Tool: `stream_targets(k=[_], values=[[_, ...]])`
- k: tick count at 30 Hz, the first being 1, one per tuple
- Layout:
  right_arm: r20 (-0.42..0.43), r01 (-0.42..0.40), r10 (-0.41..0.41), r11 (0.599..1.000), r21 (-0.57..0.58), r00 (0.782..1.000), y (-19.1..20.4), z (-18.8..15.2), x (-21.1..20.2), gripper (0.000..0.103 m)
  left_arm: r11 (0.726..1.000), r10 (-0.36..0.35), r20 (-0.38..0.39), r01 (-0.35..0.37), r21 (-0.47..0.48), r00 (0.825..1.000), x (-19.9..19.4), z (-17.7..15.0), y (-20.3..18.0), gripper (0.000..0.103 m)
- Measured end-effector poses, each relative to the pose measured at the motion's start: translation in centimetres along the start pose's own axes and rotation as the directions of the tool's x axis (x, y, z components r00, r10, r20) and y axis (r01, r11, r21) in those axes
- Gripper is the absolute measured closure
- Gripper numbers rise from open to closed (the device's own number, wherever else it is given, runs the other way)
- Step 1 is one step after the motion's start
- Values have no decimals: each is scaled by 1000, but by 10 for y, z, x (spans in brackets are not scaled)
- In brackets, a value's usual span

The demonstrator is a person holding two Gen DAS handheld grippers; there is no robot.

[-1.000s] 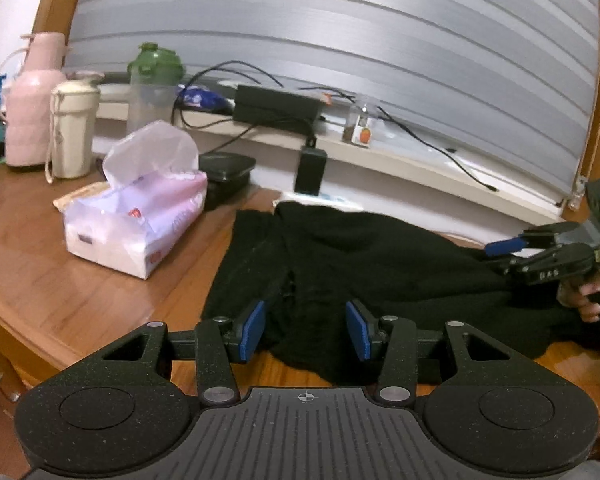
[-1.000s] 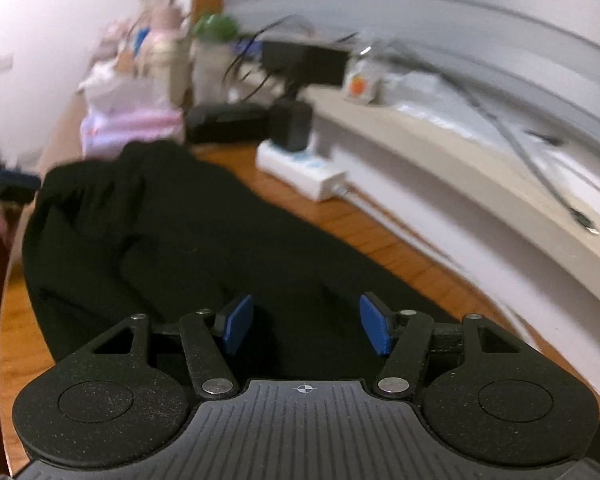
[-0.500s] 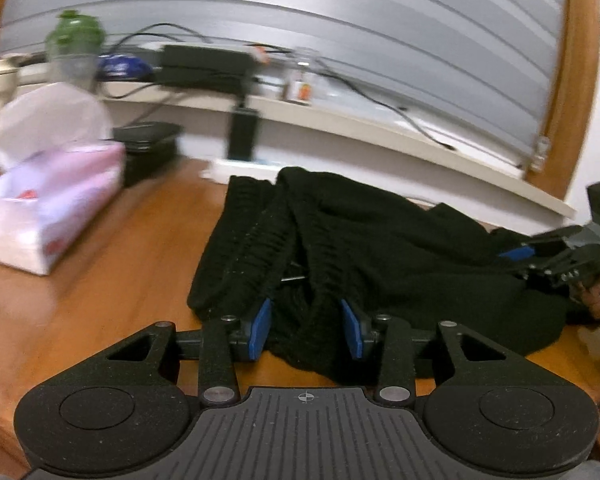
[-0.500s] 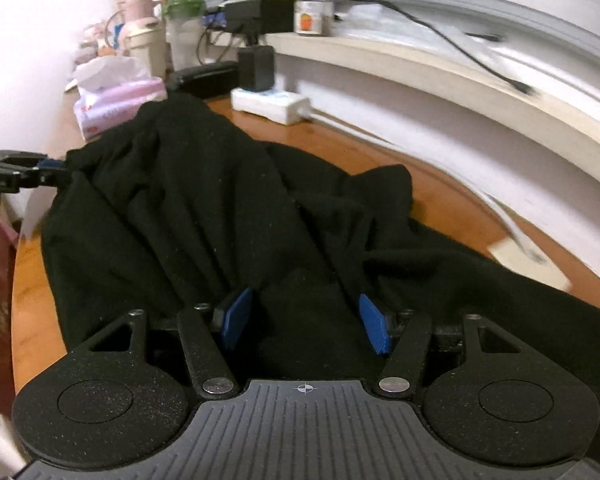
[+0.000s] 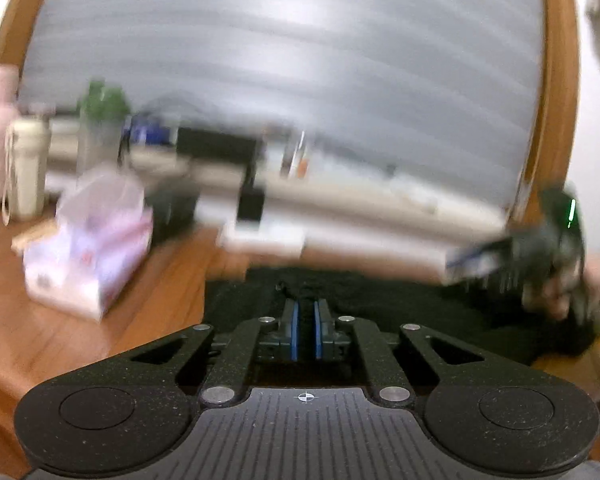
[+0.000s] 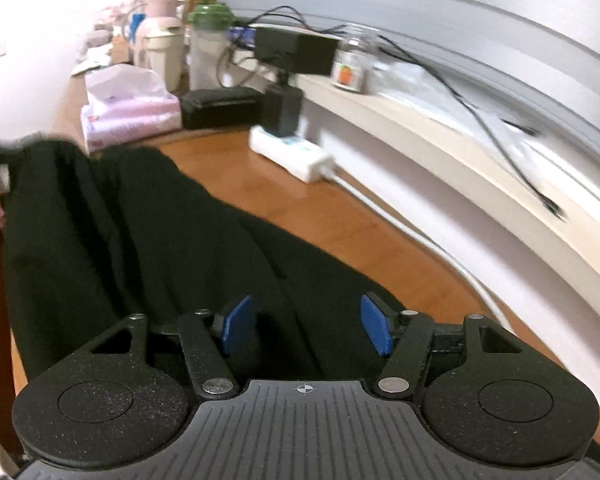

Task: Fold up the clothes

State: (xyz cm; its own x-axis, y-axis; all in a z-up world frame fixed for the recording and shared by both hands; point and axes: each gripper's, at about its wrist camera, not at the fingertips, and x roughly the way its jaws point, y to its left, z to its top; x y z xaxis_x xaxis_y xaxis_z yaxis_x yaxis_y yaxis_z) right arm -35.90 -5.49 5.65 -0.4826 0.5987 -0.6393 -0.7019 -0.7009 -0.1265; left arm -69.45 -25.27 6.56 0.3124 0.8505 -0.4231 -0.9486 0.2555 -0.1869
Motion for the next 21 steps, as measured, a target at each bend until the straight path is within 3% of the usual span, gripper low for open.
stream_targets(k=[3, 6, 10, 17, 19, 21], values=[[17, -64, 64, 998, -11, 998, 15, 24, 24, 42, 1000, -12, -18, 12, -19, 1000, -5, -7, 6, 86], [26, -114, 115, 993, -25, 993, 32, 42, 41, 39, 999, 25, 24, -24, -44, 999, -19, -10, 11, 59], [32, -120, 121, 991, -52, 992, 52, 43, 53, 38, 995, 63, 62, -59, -75, 996, -32, -10, 24, 28], [65, -125, 128, 991, -43, 990, 71, 32, 42, 38, 998, -2, 56, 5, -64, 998, -16, -13, 25, 28], [95, -128, 131, 991, -37, 987, 78, 32, 31, 38, 998, -8, 49, 11, -56, 999, -12, -14, 22, 37], [118, -141, 147, 988, -56, 982, 87, 34, 21, 38, 998, -26, 45, 29, -59, 999, -10, -14, 21, 55]])
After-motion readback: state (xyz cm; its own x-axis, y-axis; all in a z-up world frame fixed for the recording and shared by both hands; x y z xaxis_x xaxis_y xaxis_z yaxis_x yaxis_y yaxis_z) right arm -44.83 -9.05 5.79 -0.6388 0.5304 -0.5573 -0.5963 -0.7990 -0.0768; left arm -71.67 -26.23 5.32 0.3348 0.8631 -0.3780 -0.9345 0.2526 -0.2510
